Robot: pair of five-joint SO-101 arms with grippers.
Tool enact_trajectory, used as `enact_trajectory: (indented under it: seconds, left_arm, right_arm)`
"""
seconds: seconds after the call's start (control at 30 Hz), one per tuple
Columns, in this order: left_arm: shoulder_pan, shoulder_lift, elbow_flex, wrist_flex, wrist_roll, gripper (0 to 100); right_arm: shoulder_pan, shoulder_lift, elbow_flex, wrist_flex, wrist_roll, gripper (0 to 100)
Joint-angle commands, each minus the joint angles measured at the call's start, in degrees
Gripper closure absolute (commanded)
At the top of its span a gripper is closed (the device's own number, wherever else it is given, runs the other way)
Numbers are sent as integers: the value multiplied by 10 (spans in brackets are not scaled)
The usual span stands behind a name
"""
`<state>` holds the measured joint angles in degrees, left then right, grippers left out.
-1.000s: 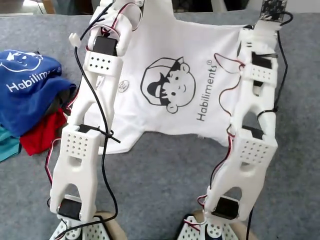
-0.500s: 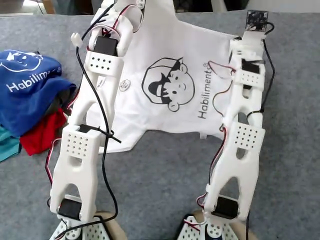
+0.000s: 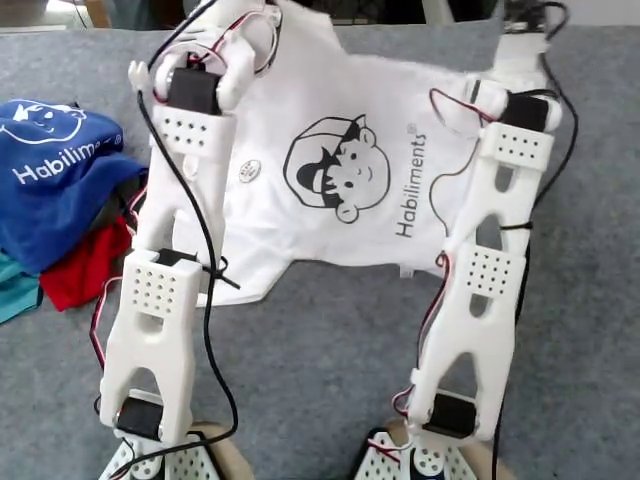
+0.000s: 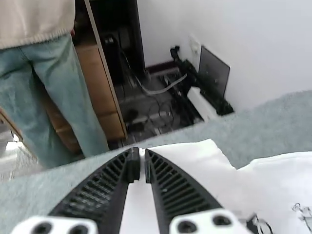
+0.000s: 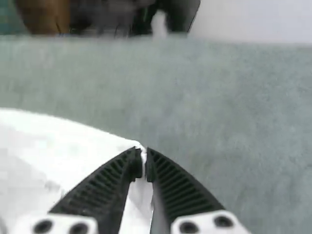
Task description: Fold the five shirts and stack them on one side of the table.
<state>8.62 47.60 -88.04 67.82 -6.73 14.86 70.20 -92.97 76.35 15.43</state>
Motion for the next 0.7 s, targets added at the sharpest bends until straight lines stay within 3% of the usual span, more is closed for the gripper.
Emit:
enact_trajectory:
  seconds: [0.0, 0.3, 0.53, 0.67]
  left_arm:
    - [-13, -17, -73, 119, -2, 972]
    - [-24, -30, -76, 320, 2, 972]
    - [-27, -126, -65, 331, 24, 973]
    - [-29, -143, 41, 332, 25, 973]
  right_arm:
    - [-20, -36, -28, 88, 13, 984]
    - [-49, -106, -28, 249, -19, 984]
    - [-55, -145, 33, 252, -44, 984]
    - [-64, -212, 177, 251, -56, 984]
